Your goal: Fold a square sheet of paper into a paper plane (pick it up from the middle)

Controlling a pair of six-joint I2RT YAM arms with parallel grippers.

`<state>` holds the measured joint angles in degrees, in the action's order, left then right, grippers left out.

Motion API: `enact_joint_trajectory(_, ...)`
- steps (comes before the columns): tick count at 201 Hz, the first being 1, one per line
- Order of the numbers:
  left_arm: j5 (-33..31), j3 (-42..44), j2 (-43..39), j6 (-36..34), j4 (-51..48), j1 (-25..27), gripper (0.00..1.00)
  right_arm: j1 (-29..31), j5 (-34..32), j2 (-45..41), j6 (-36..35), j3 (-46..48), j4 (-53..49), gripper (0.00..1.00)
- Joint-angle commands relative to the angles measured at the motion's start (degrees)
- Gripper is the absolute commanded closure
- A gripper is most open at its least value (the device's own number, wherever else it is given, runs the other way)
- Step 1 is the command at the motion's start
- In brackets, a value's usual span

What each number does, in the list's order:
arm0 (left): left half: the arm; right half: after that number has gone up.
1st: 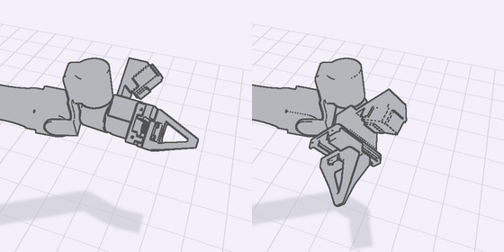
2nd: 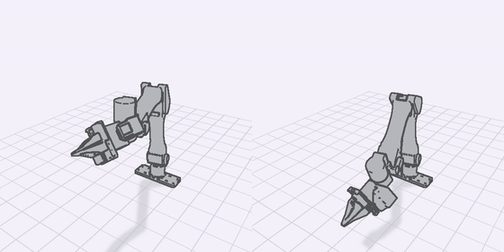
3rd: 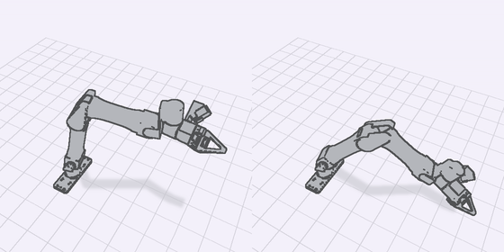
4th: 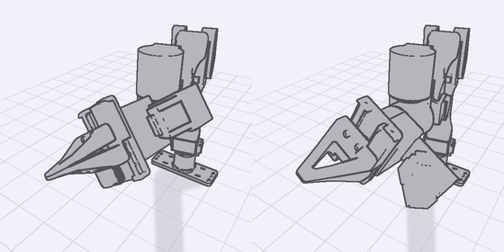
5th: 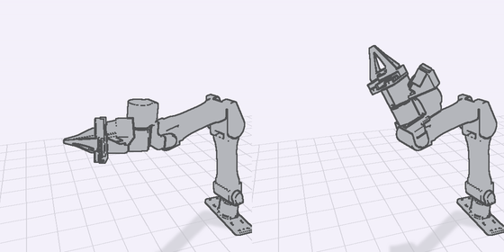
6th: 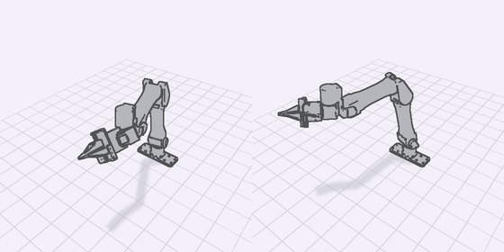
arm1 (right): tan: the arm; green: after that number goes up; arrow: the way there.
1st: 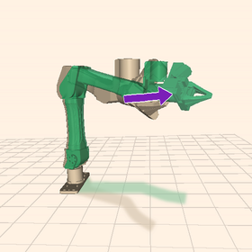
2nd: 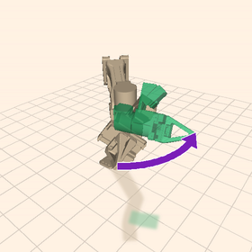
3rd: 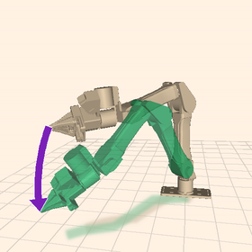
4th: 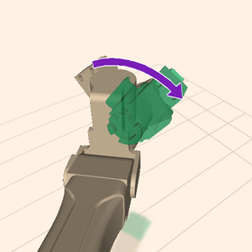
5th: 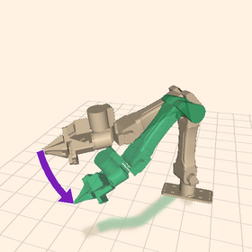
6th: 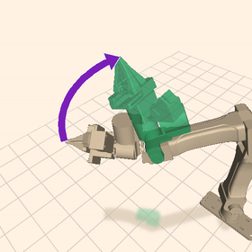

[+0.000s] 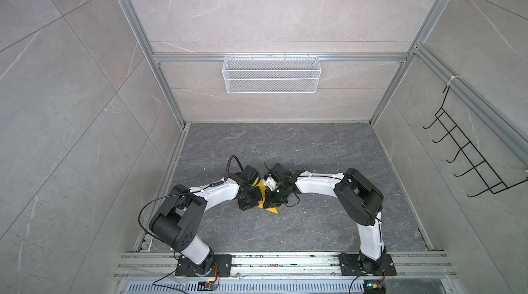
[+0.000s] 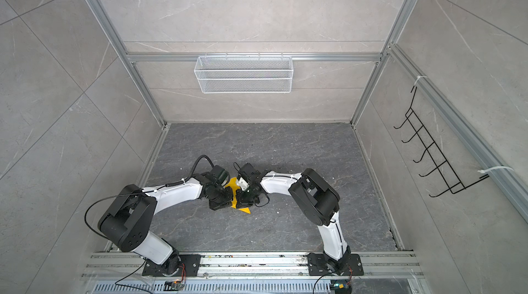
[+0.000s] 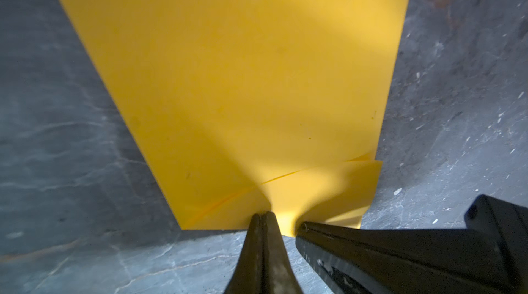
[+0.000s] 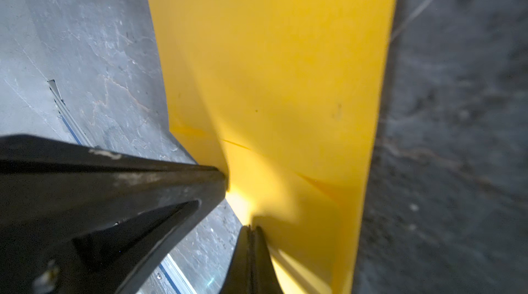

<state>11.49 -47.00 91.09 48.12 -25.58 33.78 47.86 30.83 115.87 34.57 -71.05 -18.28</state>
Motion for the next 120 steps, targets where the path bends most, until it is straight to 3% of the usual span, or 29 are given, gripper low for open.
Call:
enact_joint_trajectory(1, -4.2, 0.0, 1.9, 1.0, -4.4, -0.1, 0.95, -0.5, -3.9, -0.9, -0.4, 4.1, -5.1, 0.96)
enact_joint_trajectory(120, -4.8, -2.4, 2.3, -0.4, -5.9, -0.1, 0.95, -3.8, -6.5, -11.1, -1.3, 17.4, -5.9, 0.96)
